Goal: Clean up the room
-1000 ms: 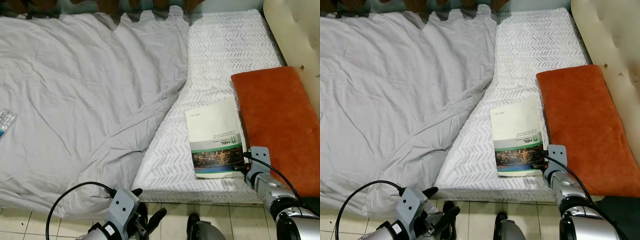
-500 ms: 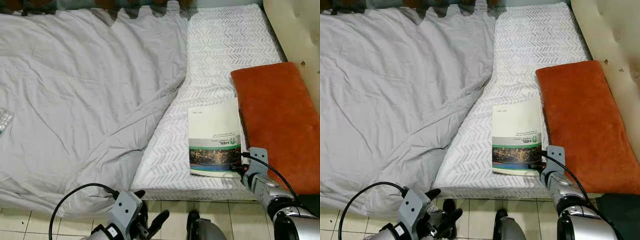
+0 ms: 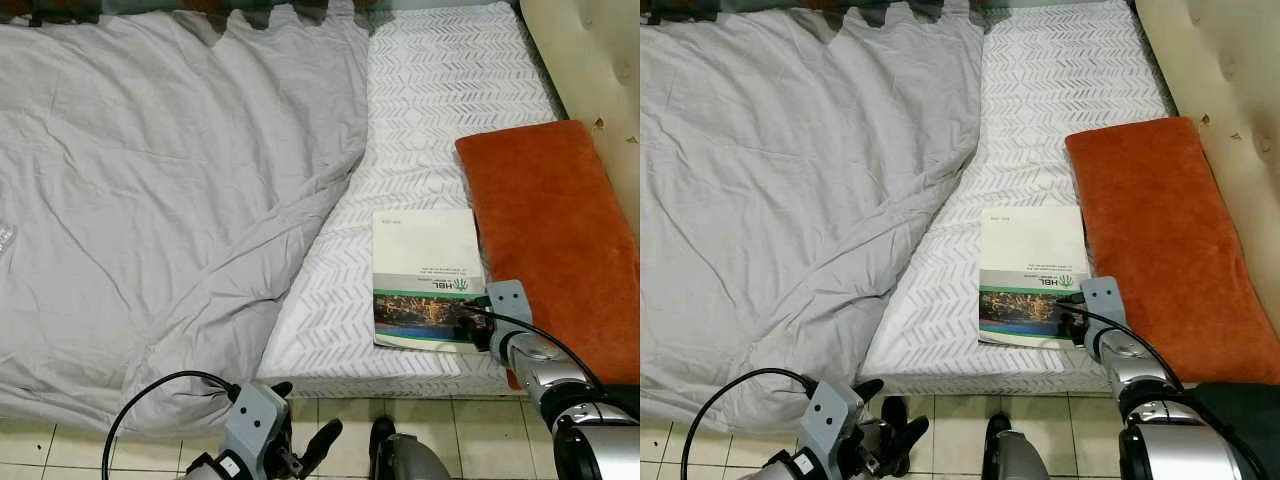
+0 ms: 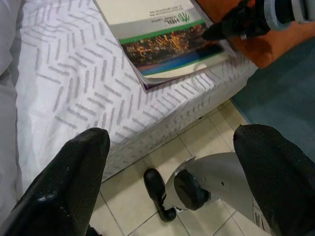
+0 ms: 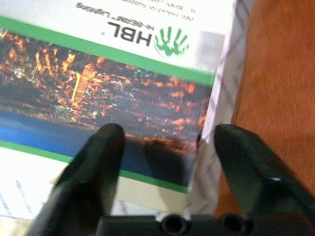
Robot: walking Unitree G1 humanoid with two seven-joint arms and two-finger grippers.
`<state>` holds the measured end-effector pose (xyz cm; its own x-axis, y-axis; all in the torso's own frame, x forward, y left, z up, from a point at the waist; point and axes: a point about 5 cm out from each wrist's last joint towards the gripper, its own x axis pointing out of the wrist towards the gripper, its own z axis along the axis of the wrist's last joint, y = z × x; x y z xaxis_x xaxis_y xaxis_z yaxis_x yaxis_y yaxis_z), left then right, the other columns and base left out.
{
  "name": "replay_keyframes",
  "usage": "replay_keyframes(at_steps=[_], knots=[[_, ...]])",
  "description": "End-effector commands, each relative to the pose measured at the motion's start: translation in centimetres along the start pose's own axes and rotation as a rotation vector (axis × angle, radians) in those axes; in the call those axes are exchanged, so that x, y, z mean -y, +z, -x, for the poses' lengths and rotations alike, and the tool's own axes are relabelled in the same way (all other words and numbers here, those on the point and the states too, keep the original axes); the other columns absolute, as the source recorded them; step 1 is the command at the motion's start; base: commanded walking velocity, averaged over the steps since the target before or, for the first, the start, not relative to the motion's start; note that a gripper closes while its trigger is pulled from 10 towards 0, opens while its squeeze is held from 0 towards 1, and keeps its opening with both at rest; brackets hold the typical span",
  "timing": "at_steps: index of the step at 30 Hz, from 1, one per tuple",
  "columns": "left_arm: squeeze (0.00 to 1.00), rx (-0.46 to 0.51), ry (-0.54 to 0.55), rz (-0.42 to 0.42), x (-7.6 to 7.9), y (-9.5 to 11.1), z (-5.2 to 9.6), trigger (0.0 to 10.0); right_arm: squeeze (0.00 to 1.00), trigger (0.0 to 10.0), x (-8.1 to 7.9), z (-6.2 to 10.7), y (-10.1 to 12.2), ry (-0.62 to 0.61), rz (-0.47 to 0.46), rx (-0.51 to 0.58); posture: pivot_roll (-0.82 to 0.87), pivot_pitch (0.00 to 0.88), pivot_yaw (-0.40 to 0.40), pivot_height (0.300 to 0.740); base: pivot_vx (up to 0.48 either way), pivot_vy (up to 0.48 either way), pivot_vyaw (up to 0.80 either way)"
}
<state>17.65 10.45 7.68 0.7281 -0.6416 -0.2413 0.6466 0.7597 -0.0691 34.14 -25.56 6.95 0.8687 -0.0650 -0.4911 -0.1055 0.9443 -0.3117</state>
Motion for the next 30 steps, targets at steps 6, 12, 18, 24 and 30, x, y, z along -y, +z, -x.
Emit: replay_keyframes(at_steps=[6, 12, 18, 24, 30], knots=[[0.0, -0.037, -0.007, 0.022, 0.7, -0.7, 0.4, 10.0, 1.0, 10.0, 1.3, 0.4, -0.9, -0.031, 0.209, -0.047, 0.16, 0.478, 0.025, 0.74, 0.0, 0.0, 0.0], [0.0, -0.037, 0.03, 0.025, 0.0, -1.2, 0.2, 10.0, 1.0, 10.0, 0.5, 0.1, 1.1, -0.035, 0.209, 0.08, 0.15, 0.419, -0.004, 0.74, 0.0, 0.0, 0.0], [0.0, -0.008, 0.15, -0.01, -2.7, -0.7, -0.1, 10.0, 0.0, 10.0, -3.4, 0.4, 2.1, 0.05, -0.178, 0.322, 0.12, 0.275, -0.057, 0.74, 0.0, 0.0, 0.0], [0.0, 0.079, 0.339, -0.012, -6.1, 0.9, -1.6, 10.0, 0.0, 10.0, -8.5, 4.3, -2.3, 0.026, -0.462, 0.404, 0.1, 0.084, -0.103, 0.74, 0.0, 0.0, 0.0], [0.0, 0.114, 0.399, -0.003, -7.3, 1.6, -2.7, 10.0, 0.0, 10.0, -9.2, 6.2, -3.6, 0.055, -0.406, 0.455, 0.09, 0.0, -0.098, 0.74, 0.0, 0.0, 0.0]])
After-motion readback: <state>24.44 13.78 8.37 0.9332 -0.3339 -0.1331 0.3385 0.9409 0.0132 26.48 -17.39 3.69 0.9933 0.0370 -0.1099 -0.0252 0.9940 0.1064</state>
